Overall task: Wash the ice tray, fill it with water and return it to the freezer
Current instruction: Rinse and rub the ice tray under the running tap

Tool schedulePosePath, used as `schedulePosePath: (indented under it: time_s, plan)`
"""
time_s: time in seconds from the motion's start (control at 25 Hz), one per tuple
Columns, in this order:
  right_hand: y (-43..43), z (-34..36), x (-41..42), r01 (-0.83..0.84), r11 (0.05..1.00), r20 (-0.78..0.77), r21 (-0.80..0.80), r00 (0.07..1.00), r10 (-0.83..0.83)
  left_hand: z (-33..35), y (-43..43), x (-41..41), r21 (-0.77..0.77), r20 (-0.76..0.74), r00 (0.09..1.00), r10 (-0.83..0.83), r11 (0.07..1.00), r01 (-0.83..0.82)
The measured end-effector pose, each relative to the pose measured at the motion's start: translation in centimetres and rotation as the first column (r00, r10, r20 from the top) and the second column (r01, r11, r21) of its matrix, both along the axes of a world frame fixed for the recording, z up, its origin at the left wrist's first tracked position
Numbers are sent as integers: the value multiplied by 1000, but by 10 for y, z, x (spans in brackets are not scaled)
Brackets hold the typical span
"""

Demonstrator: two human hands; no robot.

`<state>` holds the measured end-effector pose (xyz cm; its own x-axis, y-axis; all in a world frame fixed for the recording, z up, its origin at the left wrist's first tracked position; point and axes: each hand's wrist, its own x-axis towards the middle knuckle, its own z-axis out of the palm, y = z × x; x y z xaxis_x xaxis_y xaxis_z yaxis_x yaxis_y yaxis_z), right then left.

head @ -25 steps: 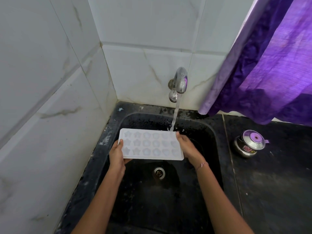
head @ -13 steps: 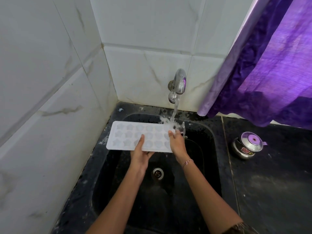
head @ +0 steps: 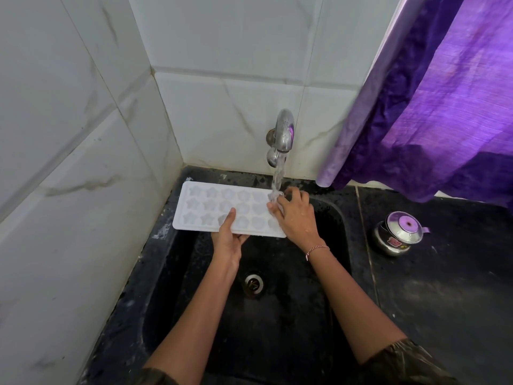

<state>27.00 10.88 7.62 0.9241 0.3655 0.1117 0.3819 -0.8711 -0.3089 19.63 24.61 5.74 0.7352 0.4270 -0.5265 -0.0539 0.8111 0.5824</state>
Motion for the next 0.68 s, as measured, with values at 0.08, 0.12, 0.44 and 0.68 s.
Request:
schedulePosePath:
  time_s: [0.08, 0.12, 0.44, 0.68]
  plan:
    - [3, -2, -4, 11, 999, 23, -47, 1000, -10, -3, -3, -4, -8, -17, 1000, 17, 1000, -18]
    - [6, -5, -9, 5, 999, 13, -51, 1000, -4, -4, -5, -5, -13, -26, 999, 30, 999, -31]
    - [2, -15, -33, -42, 999, 35, -22, 998, 43, -7, 3, -4, -21, -49, 992, 118, 993, -119]
    - [-5, -7, -14, -100, 995, 50, -14, 994, 100, -3, 4, 9, -10, -5, 996, 85, 996, -85]
